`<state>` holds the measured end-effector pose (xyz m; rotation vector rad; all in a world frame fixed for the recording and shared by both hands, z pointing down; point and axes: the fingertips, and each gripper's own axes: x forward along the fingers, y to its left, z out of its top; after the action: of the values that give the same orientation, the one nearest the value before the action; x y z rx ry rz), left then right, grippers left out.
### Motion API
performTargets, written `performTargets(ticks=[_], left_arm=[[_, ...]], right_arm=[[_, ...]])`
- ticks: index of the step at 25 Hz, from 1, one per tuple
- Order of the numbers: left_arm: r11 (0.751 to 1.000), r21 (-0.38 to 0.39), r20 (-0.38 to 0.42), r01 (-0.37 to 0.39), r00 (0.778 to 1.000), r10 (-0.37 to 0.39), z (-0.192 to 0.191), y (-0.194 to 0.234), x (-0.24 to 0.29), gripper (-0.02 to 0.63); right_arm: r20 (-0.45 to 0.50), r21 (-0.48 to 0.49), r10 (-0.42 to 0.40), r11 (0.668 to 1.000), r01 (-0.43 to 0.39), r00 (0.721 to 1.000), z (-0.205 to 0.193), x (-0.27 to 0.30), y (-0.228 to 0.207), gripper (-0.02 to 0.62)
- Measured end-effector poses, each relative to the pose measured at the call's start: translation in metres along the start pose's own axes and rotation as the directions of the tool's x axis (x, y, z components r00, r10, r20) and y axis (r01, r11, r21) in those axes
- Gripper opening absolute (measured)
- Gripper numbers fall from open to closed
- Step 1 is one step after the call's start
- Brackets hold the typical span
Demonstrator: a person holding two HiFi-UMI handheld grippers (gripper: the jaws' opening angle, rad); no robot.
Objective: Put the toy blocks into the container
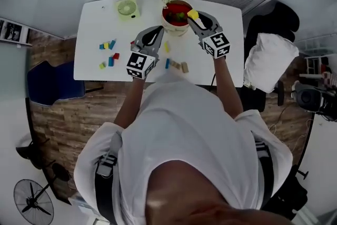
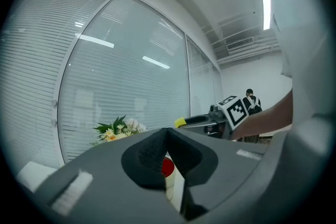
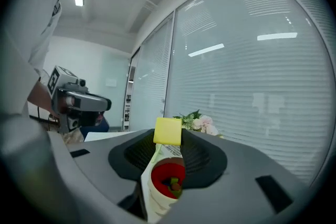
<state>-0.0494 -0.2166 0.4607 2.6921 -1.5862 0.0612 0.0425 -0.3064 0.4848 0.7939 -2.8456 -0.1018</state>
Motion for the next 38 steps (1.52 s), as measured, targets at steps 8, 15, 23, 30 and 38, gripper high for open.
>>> performTargets(ticks=[8, 15, 23, 30, 38], left_arm=[[0.992, -0.043, 0.004, -0.120, 0.993, 0.120, -0.015, 0.009, -0.048, -0.002], [0.969, -0.047, 0.012, -0.244, 0.969, 0.245, -0.015, 0.023, -0.095, -0.003], [0.946, -0.050, 0.010, -0.321, 0.947, 0.322, -0.016, 0.025, -0.123, -0.002], [0.948, -0.044, 0.019, -0.315, 0.948, 0.316, -0.007, 0.014, -0.126, -0.002], [0.957, -0.021, 0.005, -0.288, 0.958, 0.288, -0.008, 0.007, -0.110, -0.002]], right_arm=[[-0.333, -0.238, 0.040, 0.963, -0.125, 0.942, -0.061, 0.081, -0.012, 0.147], [-0.649, -0.506, -0.020, 0.758, -0.412, 0.760, -0.132, 0.116, -0.026, 0.147], [-0.797, -0.499, -0.026, 0.590, -0.634, 0.603, -0.171, 0.125, -0.027, 0.149], [-0.737, -0.349, 0.071, 0.812, -0.468, 0.672, -0.151, 0.122, -0.023, 0.242], [-0.264, -0.058, 0.143, 0.985, -0.164, 0.954, -0.070, 0.079, 0.002, 0.003]])
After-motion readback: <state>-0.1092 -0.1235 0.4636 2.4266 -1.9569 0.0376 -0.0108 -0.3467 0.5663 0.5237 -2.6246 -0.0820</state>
